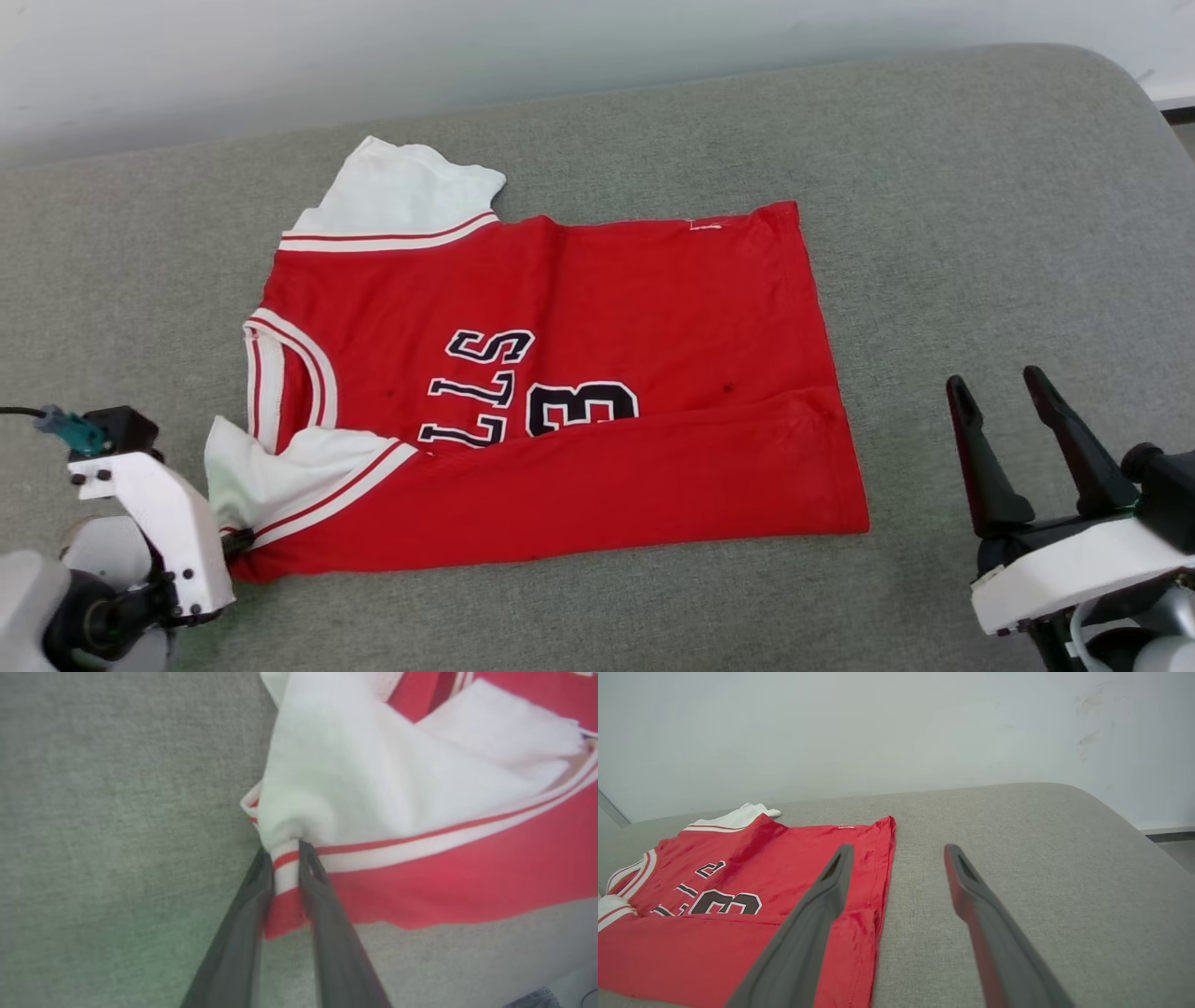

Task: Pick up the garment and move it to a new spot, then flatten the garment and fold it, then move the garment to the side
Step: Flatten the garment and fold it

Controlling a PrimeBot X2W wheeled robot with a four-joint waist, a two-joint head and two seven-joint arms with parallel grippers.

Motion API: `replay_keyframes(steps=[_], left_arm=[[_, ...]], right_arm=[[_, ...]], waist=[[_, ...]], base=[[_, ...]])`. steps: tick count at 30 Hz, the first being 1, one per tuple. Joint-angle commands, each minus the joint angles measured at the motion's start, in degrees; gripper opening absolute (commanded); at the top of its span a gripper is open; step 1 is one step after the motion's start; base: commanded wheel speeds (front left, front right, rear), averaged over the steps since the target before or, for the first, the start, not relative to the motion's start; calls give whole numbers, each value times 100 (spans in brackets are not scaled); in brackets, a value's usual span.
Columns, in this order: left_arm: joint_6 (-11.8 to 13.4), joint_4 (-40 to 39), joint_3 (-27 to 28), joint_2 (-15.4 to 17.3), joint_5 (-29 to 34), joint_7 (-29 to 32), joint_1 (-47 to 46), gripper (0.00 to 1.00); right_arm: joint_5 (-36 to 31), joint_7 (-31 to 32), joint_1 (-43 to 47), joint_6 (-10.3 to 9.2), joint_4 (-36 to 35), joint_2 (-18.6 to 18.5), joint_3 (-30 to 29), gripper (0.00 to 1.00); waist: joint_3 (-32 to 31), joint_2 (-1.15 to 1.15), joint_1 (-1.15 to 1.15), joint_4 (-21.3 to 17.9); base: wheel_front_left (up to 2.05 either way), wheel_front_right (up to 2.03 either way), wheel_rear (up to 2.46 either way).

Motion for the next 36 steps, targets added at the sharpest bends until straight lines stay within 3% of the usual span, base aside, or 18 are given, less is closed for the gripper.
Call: replay_keyframes(steps=[1, 7, 15, 20, 29, 31, 32, 36], left_arm=[[-23, 138, -302, -383, -6, 74, 231, 0], [-48, -19, -152, -387, 141, -356, 62, 0], [85, -756, 140, -344, 242, -878, 10, 0], [173, -1229, 134, -381, 382, -1048, -83, 0], [282, -1596, 68, -472, 444, -1071, -76, 0], [293, -1594, 73, -487, 434, -1095, -57, 0], [295, -1593, 76, -497, 422, -1107, -44, 0], [319, -1575, 82, -494, 396, -1113, 29, 0]], right_arm=[[21, 23, -57, -4, 8, -32, -21, 100], [382, 907, -90, -4, 202, -330, -346, 100], [1219, 3290, -352, -4, 752, -988, -305, 100], [1480, 4022, -661, -4, 1049, -929, -85, 100], [1711, 4467, -942, -4, 2064, -617, 335, 100], [1755, 4512, -977, -4, 2246, -550, 425, 38], [1795, 4540, -988, -3, 2311, -543, 473, 1], [1853, 4458, -1069, -4, 2353, -642, 560, 0]], waist=[[-16, 0, 1, 22], [-143, 0, 1, 243], [-106, 0, 1, 645], [57, 0, 1, 908], [230, 0, 1, 1127], [245, 0, 1, 1123], [244, 0, 1, 1119], [198, 0, 1, 1078]], base=[[0, 0, 0], [0, 0, 0], [0, 0, 0], [0, 0, 0], [0, 0, 0], [0, 0, 0], [0, 0, 0], [0, 0, 0]])
